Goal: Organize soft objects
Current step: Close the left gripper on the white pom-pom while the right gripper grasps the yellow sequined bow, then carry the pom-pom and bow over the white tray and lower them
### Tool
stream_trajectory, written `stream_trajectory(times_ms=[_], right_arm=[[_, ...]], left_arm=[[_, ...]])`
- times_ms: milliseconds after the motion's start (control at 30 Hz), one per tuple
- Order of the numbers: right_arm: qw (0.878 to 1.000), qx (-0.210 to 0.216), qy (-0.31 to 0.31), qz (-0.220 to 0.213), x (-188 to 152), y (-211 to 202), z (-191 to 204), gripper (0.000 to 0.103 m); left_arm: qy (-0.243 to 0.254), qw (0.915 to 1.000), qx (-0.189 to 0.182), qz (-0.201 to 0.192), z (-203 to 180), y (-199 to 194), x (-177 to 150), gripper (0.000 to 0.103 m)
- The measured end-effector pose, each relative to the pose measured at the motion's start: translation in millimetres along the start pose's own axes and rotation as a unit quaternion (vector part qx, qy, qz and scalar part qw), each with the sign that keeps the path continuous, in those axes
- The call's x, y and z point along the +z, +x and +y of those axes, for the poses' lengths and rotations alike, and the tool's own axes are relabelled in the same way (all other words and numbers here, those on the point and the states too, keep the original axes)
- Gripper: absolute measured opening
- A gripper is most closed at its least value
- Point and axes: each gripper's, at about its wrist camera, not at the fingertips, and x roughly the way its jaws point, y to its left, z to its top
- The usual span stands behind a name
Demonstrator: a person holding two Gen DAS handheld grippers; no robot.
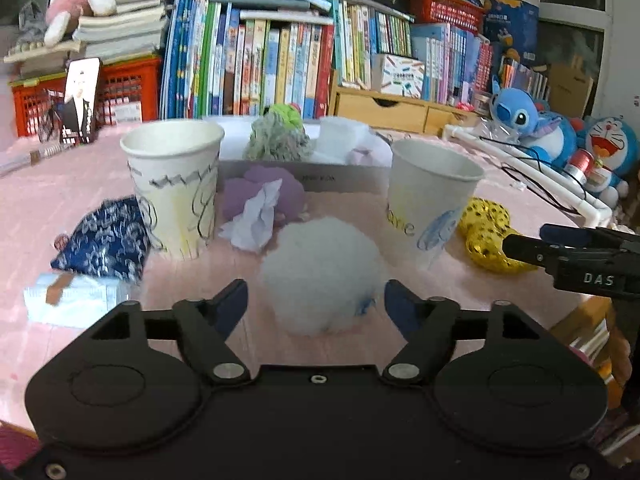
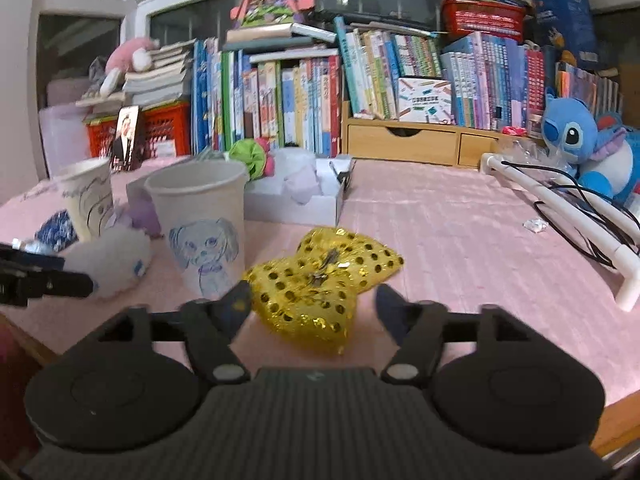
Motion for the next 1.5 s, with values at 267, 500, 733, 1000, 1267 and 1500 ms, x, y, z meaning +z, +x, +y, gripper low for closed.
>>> stream_trajectory(times_ms=[267, 500, 733, 1000, 1267, 1500], right_arm=[[1.000, -0.008, 0.007, -0.001, 6.1, 20.0, 7.4, 0.103], [0.999, -0.036, -0.004, 0.014, 5.4, 39.4, 16.1, 0.103], [0.999, -0.030, 0.000, 0.023, 4.9, 45.2, 17.9, 0.100], [0.999, -0.024, 0.004, 0.025, 2.5, 41.1, 16.6, 0.076], [1.000, -0.024, 0.003, 0.016, 9.7, 33.2, 13.3, 0.065], [0.999, -0.043, 0.008, 0.002, 25.7, 25.6, 3.2, 0.065]], left_arm=[[0.017, 0.9998, 0.009, -0.004, -9.9, 21.4, 1.2, 0.085], [0.033, 0.9993, 0.017, 0.004, -15.0, 37.6, -3.5, 0.086], [0.029, 0.9993, 0.024, 0.000, -13.9, 42.6, -4.3, 0.077], [0.031, 0.9991, 0.029, 0.005, -13.4, 38.1, -1.5, 0.063], [0.037, 0.9991, 0.020, -0.011, -11.9, 14.5, 14.2, 0.063], [0.046, 0.9985, 0.010, -0.028, -12.5, -10.2, 35.8, 0.063]])
